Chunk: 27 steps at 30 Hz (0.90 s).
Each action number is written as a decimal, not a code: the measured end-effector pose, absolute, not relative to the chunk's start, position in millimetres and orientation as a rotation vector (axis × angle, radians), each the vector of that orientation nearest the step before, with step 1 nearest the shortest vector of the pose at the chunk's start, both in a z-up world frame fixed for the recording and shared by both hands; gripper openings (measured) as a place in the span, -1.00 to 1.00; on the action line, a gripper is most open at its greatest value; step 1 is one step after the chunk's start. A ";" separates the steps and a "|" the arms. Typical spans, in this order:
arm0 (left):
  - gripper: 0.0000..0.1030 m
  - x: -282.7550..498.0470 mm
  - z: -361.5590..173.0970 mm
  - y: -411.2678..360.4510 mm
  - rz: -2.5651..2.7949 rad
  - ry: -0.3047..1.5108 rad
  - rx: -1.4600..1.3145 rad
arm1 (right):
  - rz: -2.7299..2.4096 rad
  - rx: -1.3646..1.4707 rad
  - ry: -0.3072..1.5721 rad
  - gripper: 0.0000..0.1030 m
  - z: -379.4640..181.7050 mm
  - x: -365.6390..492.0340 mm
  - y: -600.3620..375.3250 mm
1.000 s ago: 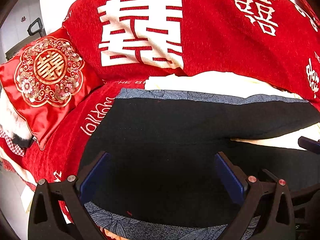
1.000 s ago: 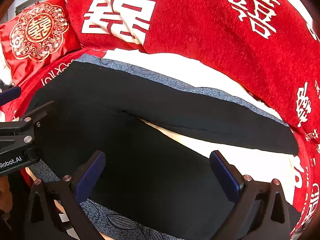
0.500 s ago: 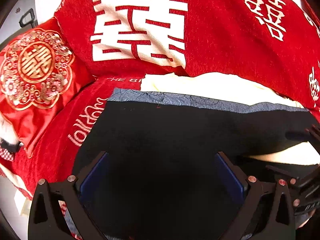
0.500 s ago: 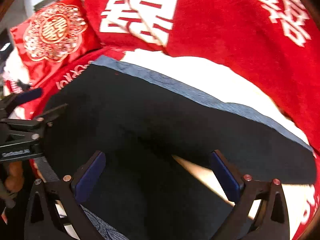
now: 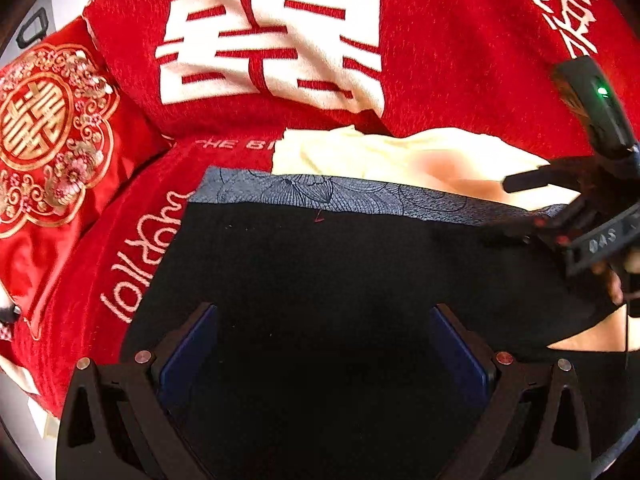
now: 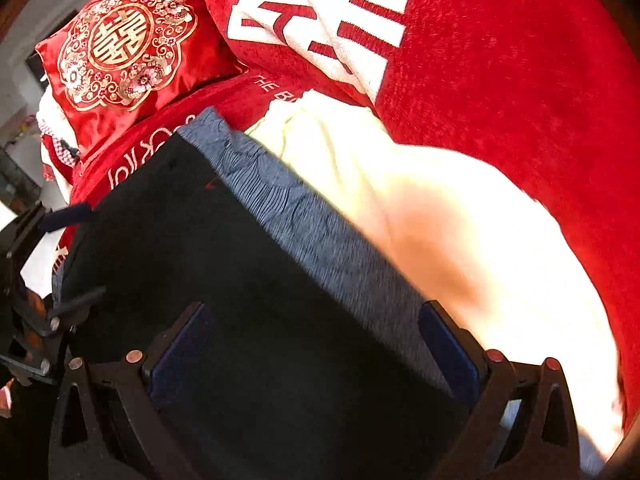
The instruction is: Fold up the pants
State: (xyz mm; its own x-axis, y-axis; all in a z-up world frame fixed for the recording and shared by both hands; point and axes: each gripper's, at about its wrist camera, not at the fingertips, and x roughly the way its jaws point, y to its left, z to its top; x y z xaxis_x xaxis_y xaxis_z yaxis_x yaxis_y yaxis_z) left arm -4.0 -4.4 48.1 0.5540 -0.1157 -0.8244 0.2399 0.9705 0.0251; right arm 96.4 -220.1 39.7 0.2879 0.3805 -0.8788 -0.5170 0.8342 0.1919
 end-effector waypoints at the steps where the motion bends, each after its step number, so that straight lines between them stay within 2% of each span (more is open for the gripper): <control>1: 1.00 -1.0 46.1 -4.1 -0.211 0.968 0.136 | 0.614 -0.154 1.129 1.00 35.5 102.5 -216.5; 8: 1.00 15.3 37.2 -6.4 -0.204 0.988 0.133 | 0.650 -0.200 1.250 0.99 -11.3 131.0 -209.8; 11: 1.00 18.7 35.7 -6.4 -0.200 0.991 0.134 | 0.678 -0.159 1.246 0.88 -17.9 130.3 -211.9; 16: 1.00 22.9 33.6 -3.8 -0.186 0.999 0.125 | 0.701 -0.202 1.235 0.19 -4.5 119.8 -216.5; 17: 1.00 23.4 33.5 -3.4 -0.182 1.002 0.121 | 0.699 -0.220 1.236 0.11 -1.9 117.9 -216.3; 19: 1.00 23.5 34.5 -2.4 -0.182 1.004 0.113 | 0.701 -0.242 1.233 -0.23 2.5 113.6 -216.4; 21: 1.00 22.6 36.5 -2.0 -0.181 1.002 0.111 | 0.693 -0.262 1.222 -0.48 8.3 109.4 -218.5; 24: 1.00 20.8 39.2 -2.8 -0.180 0.996 0.119 | 0.704 -0.263 1.206 -0.65 15.7 104.2 -218.5; 27: 1.00 19.6 39.8 -3.9 -0.175 0.996 0.131 | 0.691 -0.274 1.189 -0.66 19.2 102.1 -216.6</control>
State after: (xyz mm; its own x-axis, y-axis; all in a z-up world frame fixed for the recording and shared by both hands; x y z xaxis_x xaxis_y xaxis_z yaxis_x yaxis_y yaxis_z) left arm 19.6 -3.9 39.8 0.5311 -0.0862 -0.8429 0.2061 0.9781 0.0298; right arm 102.1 -216.6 19.2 0.1991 0.3482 -0.9160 -0.6238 0.7659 0.1555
